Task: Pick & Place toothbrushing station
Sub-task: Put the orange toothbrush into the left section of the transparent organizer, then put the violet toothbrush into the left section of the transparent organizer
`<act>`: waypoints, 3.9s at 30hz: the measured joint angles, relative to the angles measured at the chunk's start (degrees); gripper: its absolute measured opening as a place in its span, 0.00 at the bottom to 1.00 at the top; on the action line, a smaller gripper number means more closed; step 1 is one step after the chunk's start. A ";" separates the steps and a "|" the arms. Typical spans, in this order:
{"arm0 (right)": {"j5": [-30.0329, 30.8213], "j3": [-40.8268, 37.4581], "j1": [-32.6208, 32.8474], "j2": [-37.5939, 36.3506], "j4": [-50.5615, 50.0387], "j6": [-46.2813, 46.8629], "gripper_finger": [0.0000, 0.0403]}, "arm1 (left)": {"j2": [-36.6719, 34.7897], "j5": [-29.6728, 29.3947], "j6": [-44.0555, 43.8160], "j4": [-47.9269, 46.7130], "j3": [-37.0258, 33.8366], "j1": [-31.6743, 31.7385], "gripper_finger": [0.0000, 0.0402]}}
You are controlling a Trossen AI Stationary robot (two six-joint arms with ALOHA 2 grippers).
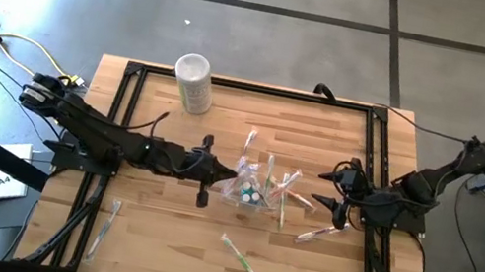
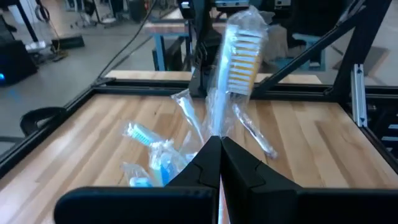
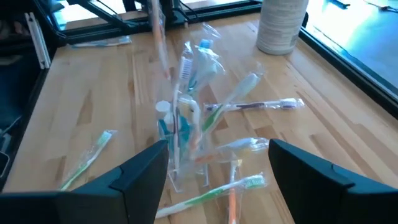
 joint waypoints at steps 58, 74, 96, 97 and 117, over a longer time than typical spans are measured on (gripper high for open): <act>4.01 0.00 0.13 0.42 -1.88 -0.46 0.67 | 12.41 8.08 -13.42 22.75 -16.80 7.46 0.00; 4.00 0.01 0.13 0.42 -1.88 -0.47 0.67 | 12.39 10.01 -4.05 26.38 -16.79 7.44 0.01; 4.18 0.00 0.15 0.44 -1.88 -0.48 0.67 | 6.60 11.76 -2.92 20.76 -16.76 6.28 0.37; 4.33 0.00 0.15 0.44 -1.86 -0.48 0.67 | 5.60 11.72 -2.92 19.24 -16.76 6.28 0.38; 8.97 0.01 0.14 0.44 -1.75 -1.11 0.67 | -13.64 -17.31 0.84 -18.98 -3.14 7.02 0.38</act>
